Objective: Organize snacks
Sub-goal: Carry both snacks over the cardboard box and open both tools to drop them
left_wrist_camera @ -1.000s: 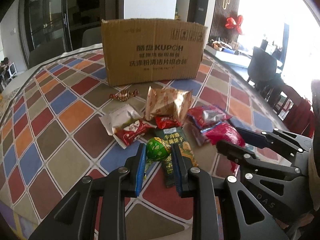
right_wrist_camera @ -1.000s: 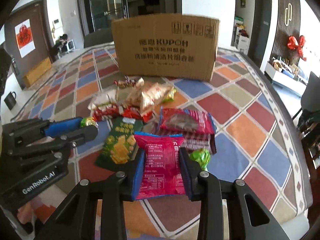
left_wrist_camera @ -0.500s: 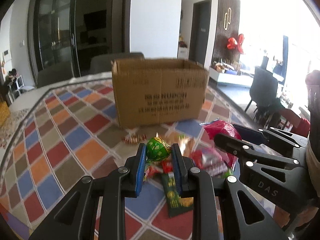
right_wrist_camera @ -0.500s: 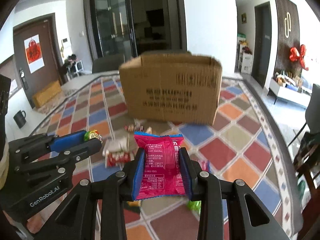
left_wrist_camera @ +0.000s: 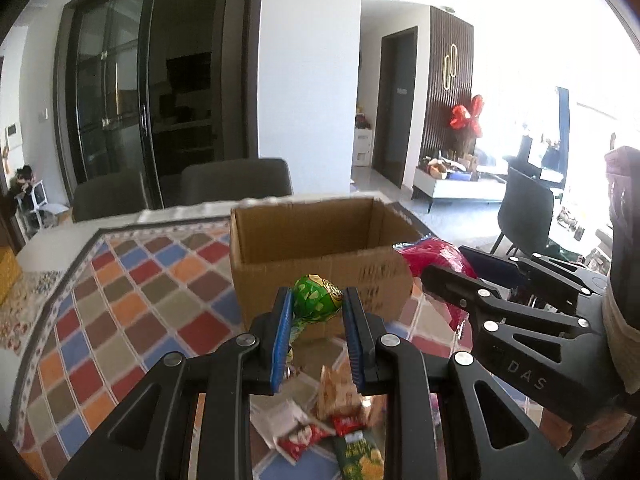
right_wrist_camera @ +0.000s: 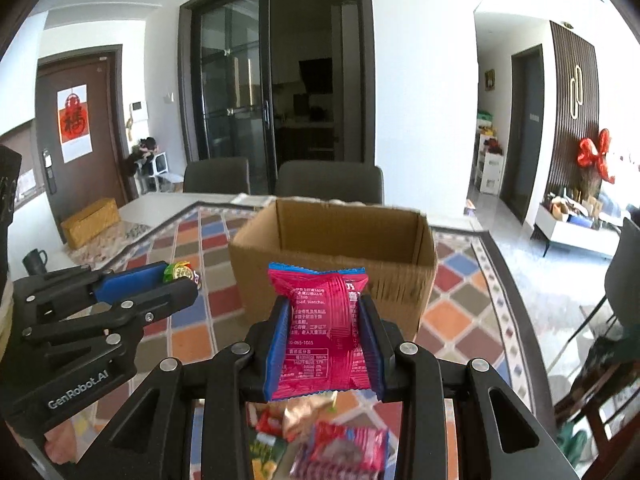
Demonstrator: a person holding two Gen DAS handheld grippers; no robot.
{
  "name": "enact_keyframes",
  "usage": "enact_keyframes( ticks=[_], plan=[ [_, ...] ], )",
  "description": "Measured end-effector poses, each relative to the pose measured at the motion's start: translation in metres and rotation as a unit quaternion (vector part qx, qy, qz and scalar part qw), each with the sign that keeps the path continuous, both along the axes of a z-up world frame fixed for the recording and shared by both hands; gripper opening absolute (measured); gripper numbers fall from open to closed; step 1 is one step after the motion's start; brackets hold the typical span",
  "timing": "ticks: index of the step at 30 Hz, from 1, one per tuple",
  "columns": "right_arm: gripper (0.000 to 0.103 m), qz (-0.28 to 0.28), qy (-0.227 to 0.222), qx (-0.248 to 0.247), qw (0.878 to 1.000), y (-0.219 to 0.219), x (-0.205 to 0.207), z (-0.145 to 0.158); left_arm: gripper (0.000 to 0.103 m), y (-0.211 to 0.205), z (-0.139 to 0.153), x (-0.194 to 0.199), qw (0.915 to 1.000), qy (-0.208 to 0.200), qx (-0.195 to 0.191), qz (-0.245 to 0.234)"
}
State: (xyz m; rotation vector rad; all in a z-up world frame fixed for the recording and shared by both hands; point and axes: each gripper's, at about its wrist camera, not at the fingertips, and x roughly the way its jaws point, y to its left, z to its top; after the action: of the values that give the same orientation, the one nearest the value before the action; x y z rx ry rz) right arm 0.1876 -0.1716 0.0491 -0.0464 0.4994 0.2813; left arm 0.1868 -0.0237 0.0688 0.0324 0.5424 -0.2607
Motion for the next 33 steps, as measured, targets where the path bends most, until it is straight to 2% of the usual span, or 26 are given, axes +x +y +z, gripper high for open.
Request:
enact_keyframes(
  ticks=[10, 18, 25, 33],
  plan=[
    [0.035, 0.0, 0.001, -0.003, 1.0, 0.0, 0.049, 0.037, 0.026, -0.005, 0.032, 0.058, 0.9997, -0.002, 0.022, -0.003],
    [0.035, -0.007, 0.023, -0.007, 1.0, 0.003, 0.098, 0.049, 0.026, -0.003, 0.034, 0.116, 0.9992, 0.034, 0.021, -0.005],
    [0.035, -0.011, 0.057, -0.014, 0.998, 0.005, 0.14, 0.042, 0.026, -0.007, 0.018, 0.163, 0.9967, 0.078, 0.019, -0.006],
    [0.035, -0.024, 0.093, -0.026, 0.995, 0.001, 0.173, 0.022, 0.027, -0.012, -0.001, 0.188, 0.9938, 0.108, 0.025, 0.008]
  ],
)
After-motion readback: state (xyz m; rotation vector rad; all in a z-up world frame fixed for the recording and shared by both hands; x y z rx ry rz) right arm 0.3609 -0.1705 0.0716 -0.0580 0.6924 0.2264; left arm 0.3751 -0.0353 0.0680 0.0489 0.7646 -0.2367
